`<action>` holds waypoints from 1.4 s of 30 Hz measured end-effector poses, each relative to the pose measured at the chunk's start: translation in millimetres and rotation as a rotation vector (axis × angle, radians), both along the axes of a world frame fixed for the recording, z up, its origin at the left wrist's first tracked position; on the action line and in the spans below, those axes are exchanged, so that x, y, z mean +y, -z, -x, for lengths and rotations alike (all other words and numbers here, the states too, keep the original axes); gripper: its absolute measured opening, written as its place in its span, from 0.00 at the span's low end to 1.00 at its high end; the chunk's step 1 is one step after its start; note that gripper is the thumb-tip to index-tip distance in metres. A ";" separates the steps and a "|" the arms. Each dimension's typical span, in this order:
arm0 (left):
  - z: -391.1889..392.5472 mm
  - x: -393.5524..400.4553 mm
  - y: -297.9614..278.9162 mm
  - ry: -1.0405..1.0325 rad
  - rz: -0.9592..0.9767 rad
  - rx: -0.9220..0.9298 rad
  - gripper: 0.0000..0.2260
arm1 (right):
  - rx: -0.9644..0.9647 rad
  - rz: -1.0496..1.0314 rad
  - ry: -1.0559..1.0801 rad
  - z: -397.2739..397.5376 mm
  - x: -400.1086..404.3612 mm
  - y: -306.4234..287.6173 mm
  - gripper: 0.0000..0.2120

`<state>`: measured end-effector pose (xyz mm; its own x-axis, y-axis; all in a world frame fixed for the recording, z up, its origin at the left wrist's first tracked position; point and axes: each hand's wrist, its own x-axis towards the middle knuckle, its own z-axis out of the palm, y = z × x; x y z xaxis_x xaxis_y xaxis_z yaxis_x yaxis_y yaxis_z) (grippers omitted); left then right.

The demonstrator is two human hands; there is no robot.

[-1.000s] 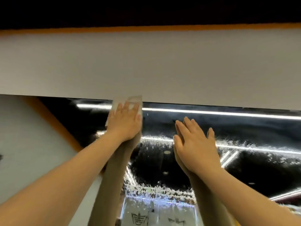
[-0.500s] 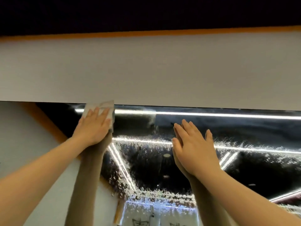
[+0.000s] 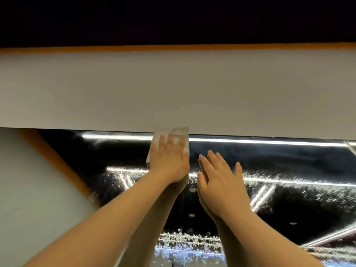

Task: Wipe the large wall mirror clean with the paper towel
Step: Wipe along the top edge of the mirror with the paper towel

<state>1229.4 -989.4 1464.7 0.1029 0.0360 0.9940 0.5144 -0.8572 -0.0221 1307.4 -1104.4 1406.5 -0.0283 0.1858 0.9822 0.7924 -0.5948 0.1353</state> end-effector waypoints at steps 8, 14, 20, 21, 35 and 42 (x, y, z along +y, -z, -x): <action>24.8 24.4 -1.8 0.000 -0.062 0.078 0.24 | -0.005 0.005 -0.005 -1.8 -1.8 0.4 0.26; 61.6 82.2 -8.6 -0.014 0.074 -0.001 0.24 | -0.015 0.021 -0.017 -5.3 -3.0 1.3 0.26; 67.5 85.7 -11.3 -0.026 0.187 -0.073 0.25 | -0.018 0.016 -0.038 -4.4 -3.8 3.6 0.26; 64.5 79.3 -11.4 -0.013 0.225 -0.069 0.25 | -0.019 0.014 -0.039 -4.7 -4.2 3.6 0.26; 18.7 16.4 3.9 0.058 0.078 0.074 0.27 | -0.042 -0.031 -0.020 -2.1 -2.4 4.3 0.24; 20.5 15.2 7.7 0.106 0.058 0.063 0.26 | -0.083 0.068 0.074 -4.4 -18.0 2.9 0.25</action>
<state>1208.9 -974.2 1457.0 0.1711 0.0784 0.9821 0.4197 -0.9077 -0.0007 1311.8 -1122.4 1403.6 -0.0923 0.2568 0.9620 0.7310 -0.6386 0.2406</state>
